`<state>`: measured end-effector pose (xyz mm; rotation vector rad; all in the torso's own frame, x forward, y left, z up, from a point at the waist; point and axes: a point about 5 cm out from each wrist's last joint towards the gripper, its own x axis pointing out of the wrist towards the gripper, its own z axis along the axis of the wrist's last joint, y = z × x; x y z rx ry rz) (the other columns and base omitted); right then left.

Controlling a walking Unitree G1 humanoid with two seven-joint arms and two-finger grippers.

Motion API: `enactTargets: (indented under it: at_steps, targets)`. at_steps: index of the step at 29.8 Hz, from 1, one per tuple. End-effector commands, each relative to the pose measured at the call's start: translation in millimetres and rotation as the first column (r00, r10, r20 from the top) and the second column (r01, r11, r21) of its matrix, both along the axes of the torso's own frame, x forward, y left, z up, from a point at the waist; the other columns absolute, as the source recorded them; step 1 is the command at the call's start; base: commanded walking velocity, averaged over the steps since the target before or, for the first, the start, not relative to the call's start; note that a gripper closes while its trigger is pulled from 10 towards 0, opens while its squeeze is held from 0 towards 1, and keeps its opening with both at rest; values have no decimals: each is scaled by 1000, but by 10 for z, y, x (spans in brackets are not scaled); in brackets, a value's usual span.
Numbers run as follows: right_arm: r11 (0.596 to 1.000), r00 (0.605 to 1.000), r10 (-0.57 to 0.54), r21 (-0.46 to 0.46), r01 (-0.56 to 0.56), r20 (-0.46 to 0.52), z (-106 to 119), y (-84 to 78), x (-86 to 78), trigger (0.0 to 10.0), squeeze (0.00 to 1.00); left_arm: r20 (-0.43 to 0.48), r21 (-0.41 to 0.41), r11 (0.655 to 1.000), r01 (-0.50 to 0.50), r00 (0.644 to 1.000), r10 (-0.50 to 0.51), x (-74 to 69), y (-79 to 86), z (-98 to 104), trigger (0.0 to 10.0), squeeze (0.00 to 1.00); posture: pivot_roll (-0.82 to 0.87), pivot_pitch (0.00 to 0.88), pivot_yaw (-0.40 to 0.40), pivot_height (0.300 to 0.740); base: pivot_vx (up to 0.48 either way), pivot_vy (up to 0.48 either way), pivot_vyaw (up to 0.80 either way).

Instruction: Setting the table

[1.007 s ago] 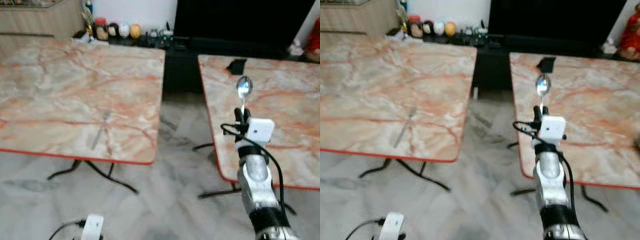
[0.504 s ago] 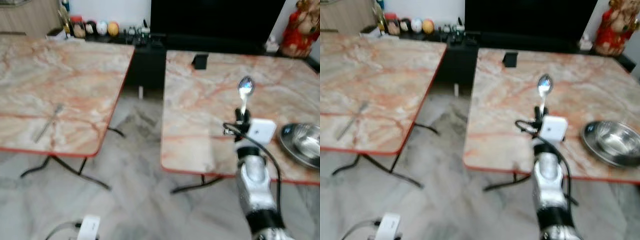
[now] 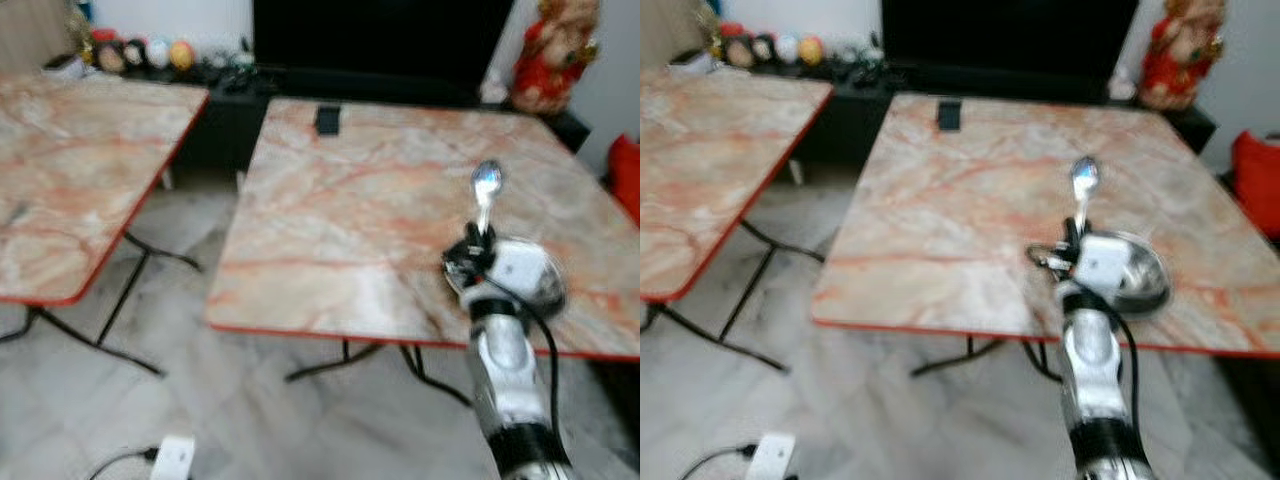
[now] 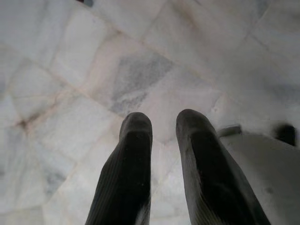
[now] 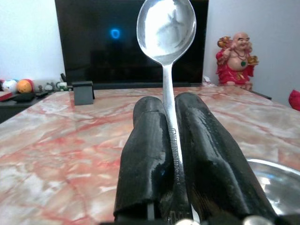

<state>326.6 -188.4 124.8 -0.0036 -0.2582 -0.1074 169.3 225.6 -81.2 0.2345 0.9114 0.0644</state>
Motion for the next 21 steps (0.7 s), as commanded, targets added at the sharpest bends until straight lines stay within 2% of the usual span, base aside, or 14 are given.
enactTargets:
  at_steps: [1, 9, 21]
  targets:
    - [1000, 1000, -24, 2, 24, 12, 43, -83, -5, 10000, 0, -11, -5, 1000, 1, 1000, -1, -22, -32, -19, 10000, 0, 22, 0, -16, 731, 0, -472, 0]
    - [999, 999, -33, -6, 33, 9, 54, -125, -3, 10000, 0, -11, -4, 1000, 0, 1000, 0, -18, -26, -16, 10000, 0, 18, 0, -17, 731, 0, -470, 0]
    - [999, 999, -43, -6, 43, -1, 40, -143, -6, 10000, 0, 2, -13, 1000, -5, 1000, 5, 20, -27, 1, 10000, 0, 21, 0, -16, 731, 0, 0, 0]
